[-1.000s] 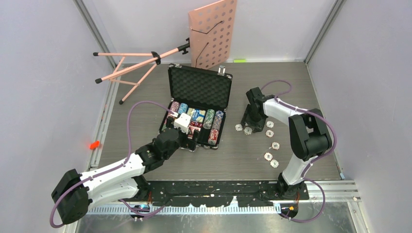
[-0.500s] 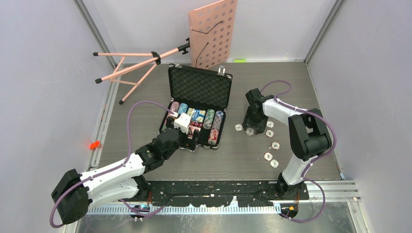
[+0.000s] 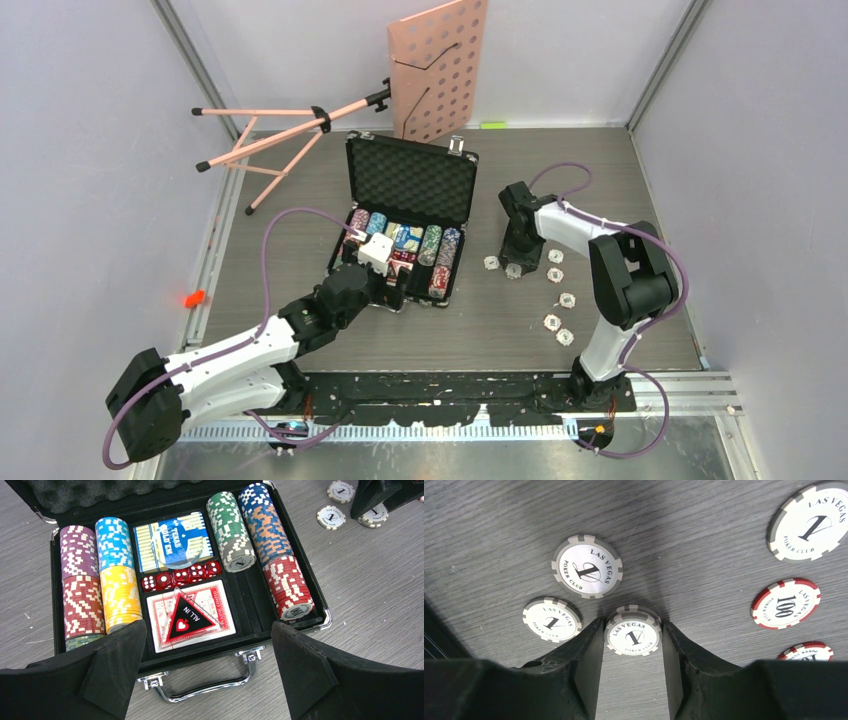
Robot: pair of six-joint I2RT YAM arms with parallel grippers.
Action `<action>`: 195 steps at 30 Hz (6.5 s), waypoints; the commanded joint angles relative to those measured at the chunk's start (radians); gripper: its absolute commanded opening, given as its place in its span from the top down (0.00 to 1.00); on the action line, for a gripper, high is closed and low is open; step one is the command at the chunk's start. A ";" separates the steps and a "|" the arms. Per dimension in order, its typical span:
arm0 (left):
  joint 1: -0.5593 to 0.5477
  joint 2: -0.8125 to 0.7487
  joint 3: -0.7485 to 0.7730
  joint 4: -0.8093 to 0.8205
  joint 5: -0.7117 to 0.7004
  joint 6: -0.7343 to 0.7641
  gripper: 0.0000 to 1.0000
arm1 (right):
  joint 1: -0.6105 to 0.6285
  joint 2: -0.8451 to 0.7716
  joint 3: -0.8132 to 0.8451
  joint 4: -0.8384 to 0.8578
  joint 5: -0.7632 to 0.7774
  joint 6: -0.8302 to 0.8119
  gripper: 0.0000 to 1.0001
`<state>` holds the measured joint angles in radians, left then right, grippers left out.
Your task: Pack up texas hold em set
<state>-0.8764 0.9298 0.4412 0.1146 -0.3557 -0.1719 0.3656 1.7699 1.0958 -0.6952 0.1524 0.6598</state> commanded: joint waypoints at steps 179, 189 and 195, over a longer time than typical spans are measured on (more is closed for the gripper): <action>0.168 0.616 0.444 -0.027 0.491 0.757 0.80 | -0.157 -0.717 -0.137 -0.153 -0.286 0.036 0.27; 0.167 0.607 0.475 -0.130 0.487 0.718 0.76 | -0.157 -0.722 -0.142 -0.153 -0.293 0.039 0.27; 0.168 0.630 0.486 -0.125 0.497 0.718 0.72 | -0.158 -0.726 -0.144 -0.152 -0.297 0.042 0.28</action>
<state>-0.7162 1.5742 0.8829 -0.0208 0.1413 0.5556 0.2127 1.0592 0.9562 -0.8722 -0.1322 0.6914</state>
